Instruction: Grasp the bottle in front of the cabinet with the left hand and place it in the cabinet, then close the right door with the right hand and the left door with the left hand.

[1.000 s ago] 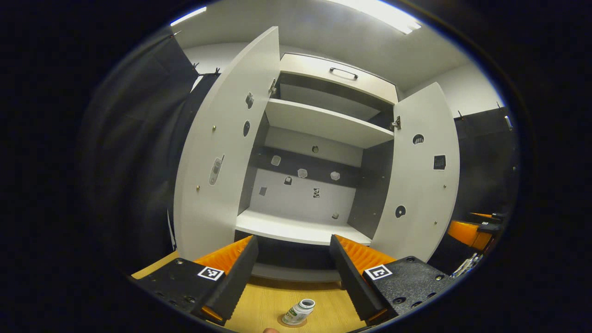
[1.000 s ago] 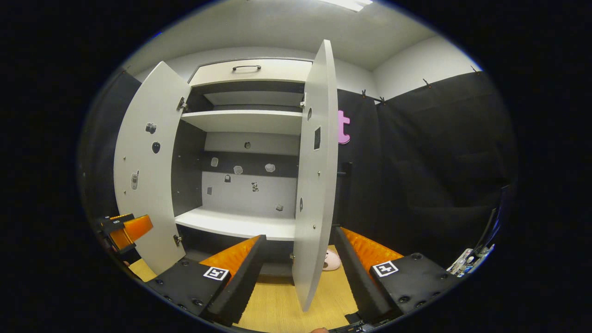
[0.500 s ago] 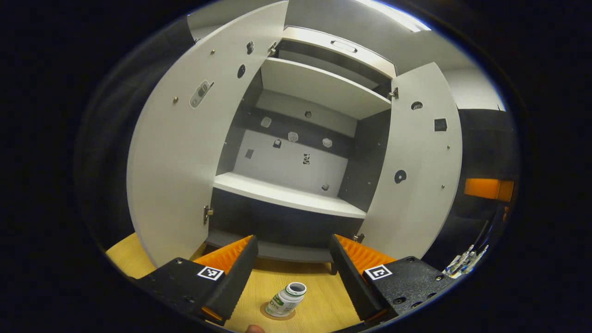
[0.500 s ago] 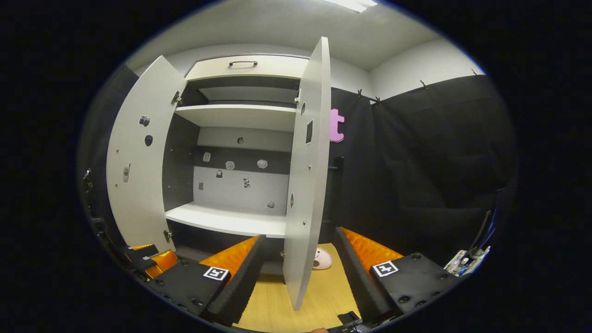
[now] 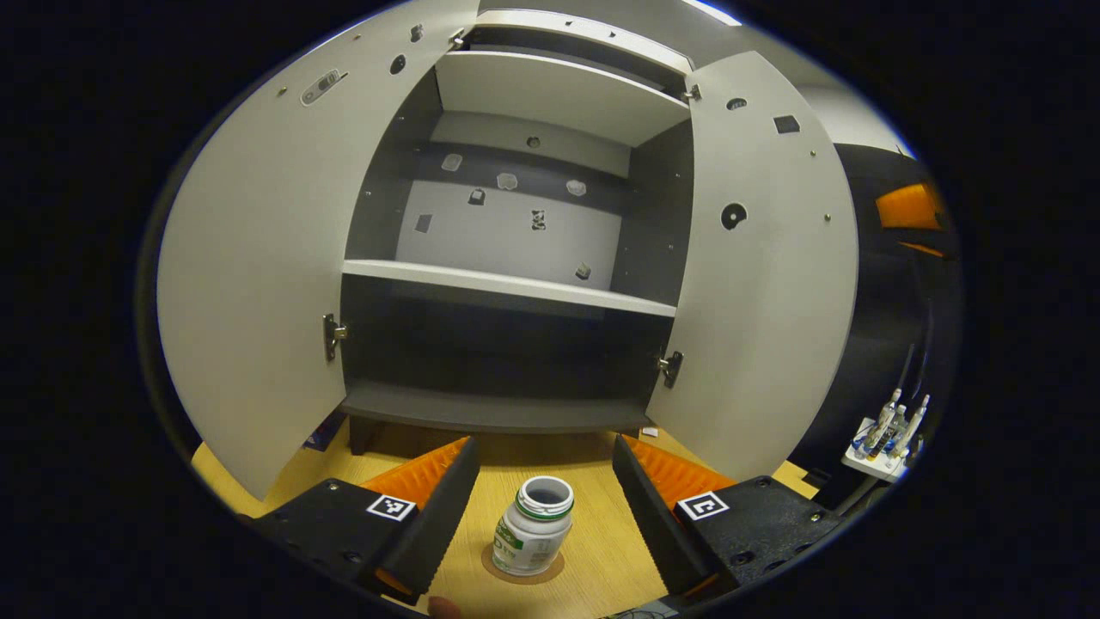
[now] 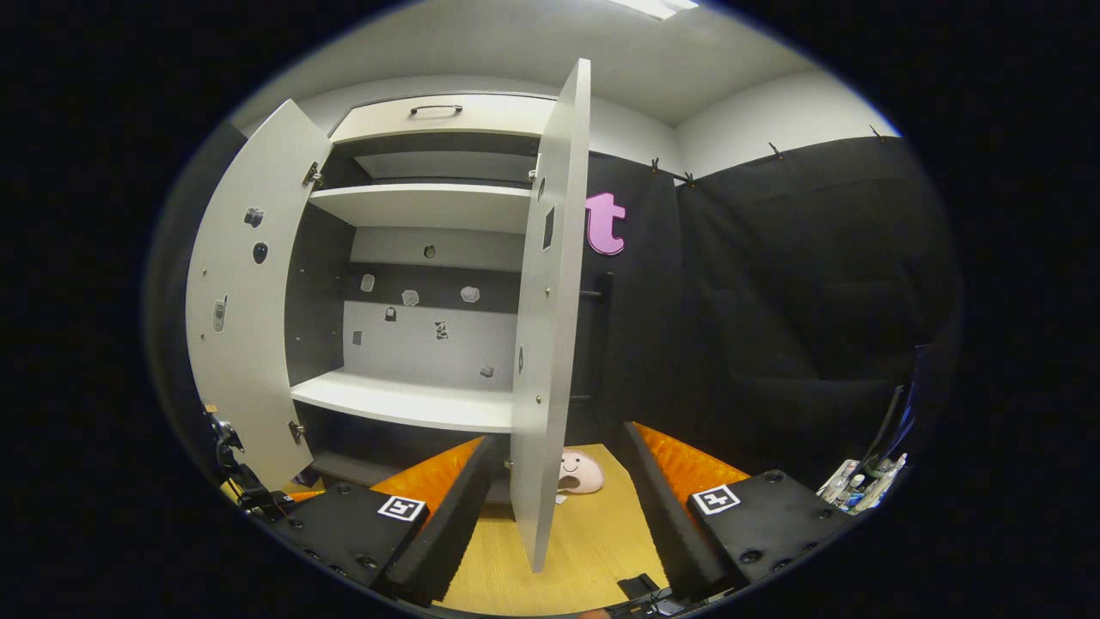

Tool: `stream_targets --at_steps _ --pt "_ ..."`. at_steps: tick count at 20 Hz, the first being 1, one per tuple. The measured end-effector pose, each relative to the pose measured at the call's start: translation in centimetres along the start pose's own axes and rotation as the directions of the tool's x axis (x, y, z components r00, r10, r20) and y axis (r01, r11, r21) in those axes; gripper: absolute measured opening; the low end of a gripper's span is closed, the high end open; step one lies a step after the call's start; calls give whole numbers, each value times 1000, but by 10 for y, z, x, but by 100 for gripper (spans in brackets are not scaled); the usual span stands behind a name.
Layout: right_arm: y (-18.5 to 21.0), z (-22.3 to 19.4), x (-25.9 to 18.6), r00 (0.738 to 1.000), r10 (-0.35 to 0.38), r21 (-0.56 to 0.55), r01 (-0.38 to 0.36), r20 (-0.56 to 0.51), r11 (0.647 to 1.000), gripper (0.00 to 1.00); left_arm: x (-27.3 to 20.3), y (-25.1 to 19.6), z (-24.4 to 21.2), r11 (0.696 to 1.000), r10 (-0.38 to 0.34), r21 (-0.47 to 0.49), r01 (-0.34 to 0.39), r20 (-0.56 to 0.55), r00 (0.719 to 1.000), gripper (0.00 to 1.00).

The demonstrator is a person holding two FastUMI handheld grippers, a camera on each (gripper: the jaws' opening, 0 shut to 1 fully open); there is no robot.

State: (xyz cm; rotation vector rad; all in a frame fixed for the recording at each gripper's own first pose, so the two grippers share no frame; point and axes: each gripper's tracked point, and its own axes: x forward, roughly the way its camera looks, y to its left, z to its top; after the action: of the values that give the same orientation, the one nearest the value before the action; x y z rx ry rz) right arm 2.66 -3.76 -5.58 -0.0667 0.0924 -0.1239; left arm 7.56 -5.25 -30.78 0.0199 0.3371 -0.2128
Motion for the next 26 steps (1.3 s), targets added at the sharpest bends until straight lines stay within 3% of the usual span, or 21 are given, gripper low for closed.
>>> stream_targets --at_steps 5,10,15,18,21,26 --pt "-13 -4 -2 999 -40 -29 40 -8 999 97 16 1 -53 1000 0 17 2 -98 995 96" --pt "-22 -12 -2 998 -57 -5 57 -32 998 97 25 5 -99 994 16 112 3 -171 985 96" --pt "-33 -20 -4 995 -86 -29 84 -46 996 97 25 8 -137 996 24 91 -1 -254 967 96" --pt "-38 -23 -6 994 -95 -21 94 -52 995 97 27 14 -141 996 29 89 -5 -270 962 94" --pt "-37 -26 -6 994 -88 -3 88 -59 996 97 24 14 -141 998 11 55 5 -289 957 81" --pt "-37 -26 -3 995 -79 5 79 -55 997 97 17 15 -116 1000 1 6 1 -285 958 80"
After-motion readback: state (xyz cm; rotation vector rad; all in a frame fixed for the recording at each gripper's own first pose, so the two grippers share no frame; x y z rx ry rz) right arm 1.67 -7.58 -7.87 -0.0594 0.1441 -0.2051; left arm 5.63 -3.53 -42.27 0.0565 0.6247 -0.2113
